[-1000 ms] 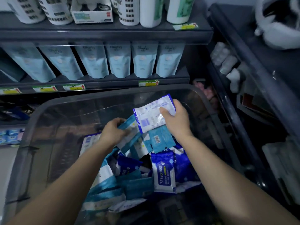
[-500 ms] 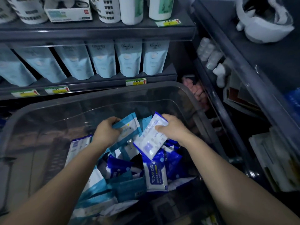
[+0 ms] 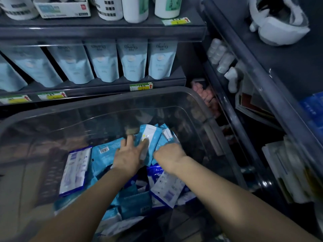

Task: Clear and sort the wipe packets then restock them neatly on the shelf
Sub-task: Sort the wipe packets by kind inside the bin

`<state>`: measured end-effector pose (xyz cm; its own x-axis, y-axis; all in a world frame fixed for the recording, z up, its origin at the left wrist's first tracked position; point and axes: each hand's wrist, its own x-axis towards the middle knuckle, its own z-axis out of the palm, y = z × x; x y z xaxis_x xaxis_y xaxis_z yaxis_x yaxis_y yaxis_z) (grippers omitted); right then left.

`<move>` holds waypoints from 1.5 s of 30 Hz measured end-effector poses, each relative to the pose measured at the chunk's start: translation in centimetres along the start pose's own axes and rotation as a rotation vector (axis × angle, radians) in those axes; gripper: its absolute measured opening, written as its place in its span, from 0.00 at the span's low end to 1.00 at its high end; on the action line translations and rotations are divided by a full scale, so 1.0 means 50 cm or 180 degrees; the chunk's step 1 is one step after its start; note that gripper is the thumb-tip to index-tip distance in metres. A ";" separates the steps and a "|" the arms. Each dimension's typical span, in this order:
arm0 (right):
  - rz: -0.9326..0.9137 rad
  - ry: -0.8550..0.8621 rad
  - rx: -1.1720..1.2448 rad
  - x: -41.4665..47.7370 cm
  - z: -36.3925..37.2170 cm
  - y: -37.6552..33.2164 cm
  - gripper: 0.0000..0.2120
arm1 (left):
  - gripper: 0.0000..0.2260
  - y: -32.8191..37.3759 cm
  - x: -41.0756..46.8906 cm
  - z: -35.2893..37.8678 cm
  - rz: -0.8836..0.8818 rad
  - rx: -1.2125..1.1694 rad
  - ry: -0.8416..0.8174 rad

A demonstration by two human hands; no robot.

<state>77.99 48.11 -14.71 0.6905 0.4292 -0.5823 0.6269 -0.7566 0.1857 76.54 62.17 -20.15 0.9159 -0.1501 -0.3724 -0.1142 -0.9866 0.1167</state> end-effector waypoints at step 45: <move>-0.1064 0.0805 0.0570 0.193 -0.032 -0.222 0.27 | 0.14 -0.267 -0.128 -0.064 -0.2006 -0.1519 -0.0119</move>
<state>78.26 61.44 -21.11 0.5412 0.7544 -0.3714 0.7734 -0.6199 -0.1322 73.46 76.52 -16.38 0.7386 0.4173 -0.5295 0.6069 -0.7535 0.2528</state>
